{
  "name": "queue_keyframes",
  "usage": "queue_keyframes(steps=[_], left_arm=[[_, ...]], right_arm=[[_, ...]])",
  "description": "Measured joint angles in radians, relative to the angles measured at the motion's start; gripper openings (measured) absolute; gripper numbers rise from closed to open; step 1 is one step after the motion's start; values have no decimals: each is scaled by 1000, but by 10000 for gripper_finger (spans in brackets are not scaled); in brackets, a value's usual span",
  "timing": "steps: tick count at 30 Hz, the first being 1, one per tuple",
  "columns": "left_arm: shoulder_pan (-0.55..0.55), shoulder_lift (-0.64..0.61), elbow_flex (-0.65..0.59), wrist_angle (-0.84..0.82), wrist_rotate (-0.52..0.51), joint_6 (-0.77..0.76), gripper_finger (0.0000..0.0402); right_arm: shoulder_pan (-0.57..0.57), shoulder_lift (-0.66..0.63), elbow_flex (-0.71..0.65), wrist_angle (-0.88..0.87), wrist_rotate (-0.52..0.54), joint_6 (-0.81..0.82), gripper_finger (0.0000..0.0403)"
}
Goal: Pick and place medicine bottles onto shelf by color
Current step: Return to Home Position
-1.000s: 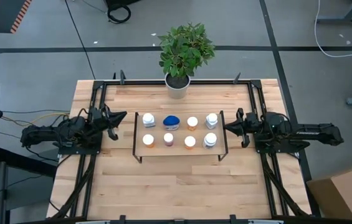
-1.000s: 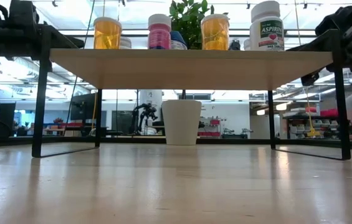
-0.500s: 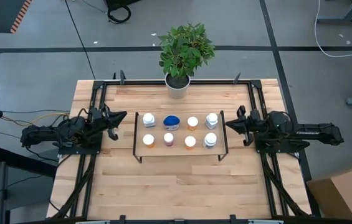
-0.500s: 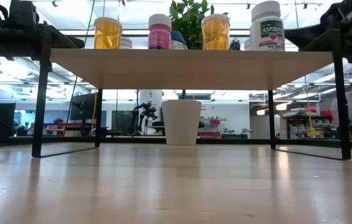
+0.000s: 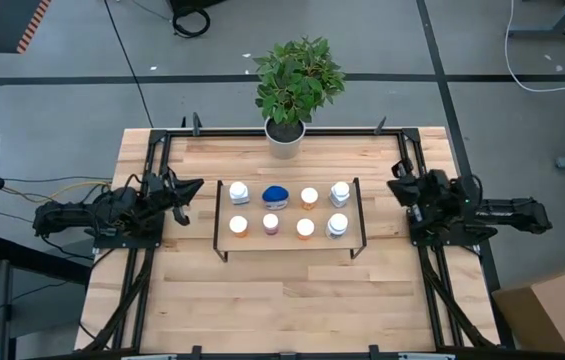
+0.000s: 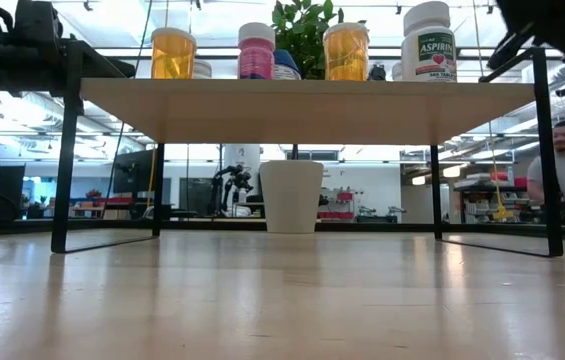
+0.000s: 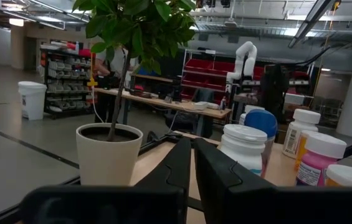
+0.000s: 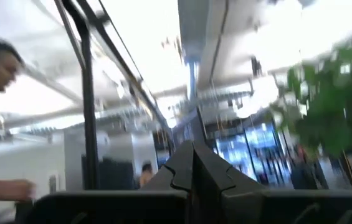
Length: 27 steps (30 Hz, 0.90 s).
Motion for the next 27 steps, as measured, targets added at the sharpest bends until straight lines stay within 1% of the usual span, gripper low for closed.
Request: queue_keyframes(steps=[4,8,19,27], left_arm=[[0,0,0,0,0,0,34],[0,0,0,0,0,0,36],[0,0,0,0,0,0,23],[0,0,0,0,0,0,35]], right_arm=[[0,0,0,116,0,0,11],[0,0,0,177,0,0,11],[0,1,44,181,1,0,11],[0,1,142,180,1,0,11]])
